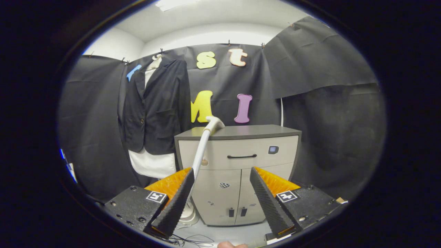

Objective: Iron the clothes twice with a garment steamer, once on the left side and once on the right side.

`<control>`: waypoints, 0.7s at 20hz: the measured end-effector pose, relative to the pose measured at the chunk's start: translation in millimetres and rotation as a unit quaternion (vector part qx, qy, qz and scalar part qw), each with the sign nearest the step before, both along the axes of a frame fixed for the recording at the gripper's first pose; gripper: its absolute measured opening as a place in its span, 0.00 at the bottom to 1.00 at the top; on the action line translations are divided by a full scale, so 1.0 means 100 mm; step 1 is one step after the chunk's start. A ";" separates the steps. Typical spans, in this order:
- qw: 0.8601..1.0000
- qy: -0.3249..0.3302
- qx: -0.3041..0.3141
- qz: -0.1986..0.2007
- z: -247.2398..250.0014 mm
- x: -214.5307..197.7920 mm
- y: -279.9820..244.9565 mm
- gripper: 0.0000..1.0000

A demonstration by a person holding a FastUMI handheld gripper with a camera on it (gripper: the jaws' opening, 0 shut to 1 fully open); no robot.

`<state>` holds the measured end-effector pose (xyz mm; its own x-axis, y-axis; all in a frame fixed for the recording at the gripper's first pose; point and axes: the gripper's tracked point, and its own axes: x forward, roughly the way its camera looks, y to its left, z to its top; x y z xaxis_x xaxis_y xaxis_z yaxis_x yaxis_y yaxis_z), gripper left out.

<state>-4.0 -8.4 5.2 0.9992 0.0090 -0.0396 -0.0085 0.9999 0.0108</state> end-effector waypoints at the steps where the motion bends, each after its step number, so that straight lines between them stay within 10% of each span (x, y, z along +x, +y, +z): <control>1: 1.000 0.002 0.000 -0.002 0.02 0.00 0.01 1.00; 14: 0.999 0.022 -0.008 -0.047 0.12 0.21 0.38 1.00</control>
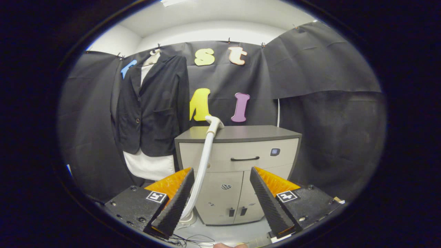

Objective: Iron the clothes twice with a garment steamer, once on the left side and once on the right side.

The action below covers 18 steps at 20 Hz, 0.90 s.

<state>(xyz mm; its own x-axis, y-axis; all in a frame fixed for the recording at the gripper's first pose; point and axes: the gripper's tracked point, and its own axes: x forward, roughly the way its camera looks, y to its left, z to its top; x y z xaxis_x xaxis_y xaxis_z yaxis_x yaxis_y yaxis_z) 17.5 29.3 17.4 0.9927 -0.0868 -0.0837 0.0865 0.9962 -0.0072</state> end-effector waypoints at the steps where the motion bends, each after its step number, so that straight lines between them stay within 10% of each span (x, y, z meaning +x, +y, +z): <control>1: 1.000 0.004 0.003 -0.007 0.00 0.05 0.02 1.00; 8: 0.996 0.060 0.056 -0.038 0.27 0.43 0.03 1.00; 18: 0.988 0.111 0.097 0.039 0.83 1.81 -0.05 1.00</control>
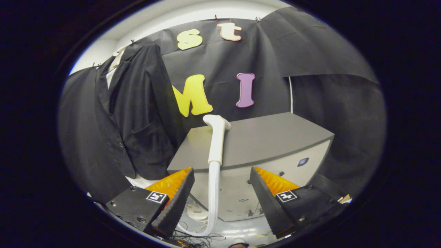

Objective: Iron the clothes twice with a garment steamer, once on the left side and once on the right side.

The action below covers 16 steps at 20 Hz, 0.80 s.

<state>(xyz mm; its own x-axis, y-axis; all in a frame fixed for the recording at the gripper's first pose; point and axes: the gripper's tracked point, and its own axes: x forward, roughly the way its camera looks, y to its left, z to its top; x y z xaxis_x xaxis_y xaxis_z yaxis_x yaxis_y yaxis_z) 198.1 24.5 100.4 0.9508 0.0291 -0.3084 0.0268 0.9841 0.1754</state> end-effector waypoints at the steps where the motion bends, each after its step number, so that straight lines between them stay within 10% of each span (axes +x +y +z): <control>1: 1.000 0.008 0.002 0.005 0.01 0.12 -0.02 1.00; 16: 0.986 0.164 -0.005 0.024 -0.29 1.23 -0.01 0.90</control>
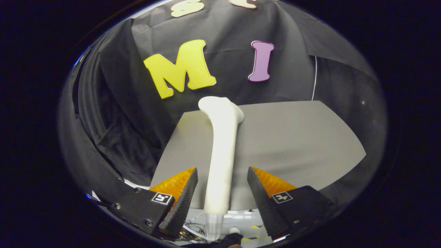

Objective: Iron the clothes twice with a garment steamer, once on the left side and once on the right side.

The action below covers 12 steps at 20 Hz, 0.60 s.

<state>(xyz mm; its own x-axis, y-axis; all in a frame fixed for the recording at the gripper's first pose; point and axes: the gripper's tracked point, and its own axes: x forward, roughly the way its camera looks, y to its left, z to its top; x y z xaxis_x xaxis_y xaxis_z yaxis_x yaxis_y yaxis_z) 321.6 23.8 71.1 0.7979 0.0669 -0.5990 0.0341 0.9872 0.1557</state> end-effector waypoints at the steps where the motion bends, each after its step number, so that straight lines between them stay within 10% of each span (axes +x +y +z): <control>1: 1.000 0.016 0.002 -0.010 -0.08 0.02 -0.02 0.86; 12: 0.999 0.024 -0.007 -0.024 -0.08 0.09 0.03 0.40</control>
